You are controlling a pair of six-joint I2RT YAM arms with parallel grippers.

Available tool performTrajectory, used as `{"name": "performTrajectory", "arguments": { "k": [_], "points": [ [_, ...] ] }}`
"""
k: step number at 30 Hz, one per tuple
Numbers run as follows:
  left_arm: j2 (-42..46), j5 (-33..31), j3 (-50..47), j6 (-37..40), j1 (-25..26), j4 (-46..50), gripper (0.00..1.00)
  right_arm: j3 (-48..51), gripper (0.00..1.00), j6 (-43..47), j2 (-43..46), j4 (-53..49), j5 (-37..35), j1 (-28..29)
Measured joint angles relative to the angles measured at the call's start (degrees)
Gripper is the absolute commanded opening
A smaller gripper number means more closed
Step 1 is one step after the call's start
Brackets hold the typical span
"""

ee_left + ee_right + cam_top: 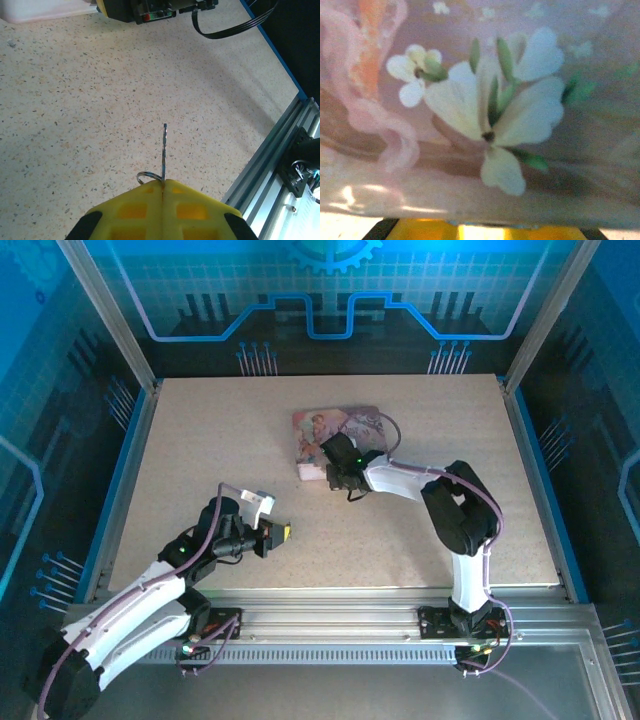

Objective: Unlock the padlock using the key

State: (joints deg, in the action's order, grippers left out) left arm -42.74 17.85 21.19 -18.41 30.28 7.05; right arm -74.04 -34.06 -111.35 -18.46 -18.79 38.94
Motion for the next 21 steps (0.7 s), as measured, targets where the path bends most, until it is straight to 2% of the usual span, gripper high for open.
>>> {"name": "performTrajectory", "arguments": {
  "k": [10, 15, 21],
  "points": [
    [-4.94, 1.44, 0.90, 0.61, 1.62, -1.07, 0.00, 0.85, 0.05, -0.70, 8.31, -6.27, 13.99, 0.02],
    [-8.63, 1.22, 0.98, 0.85, 4.15, -4.42, 0.00, 0.96, 0.05, -1.11, 11.41, -9.42, 20.46, 0.02],
    [-14.69, 1.03, 2.25, 2.36, 4.50, -9.86, 0.00, 0.96, 0.05, -1.31, 12.68, -12.37, 27.04, -0.07]
  ]
}}
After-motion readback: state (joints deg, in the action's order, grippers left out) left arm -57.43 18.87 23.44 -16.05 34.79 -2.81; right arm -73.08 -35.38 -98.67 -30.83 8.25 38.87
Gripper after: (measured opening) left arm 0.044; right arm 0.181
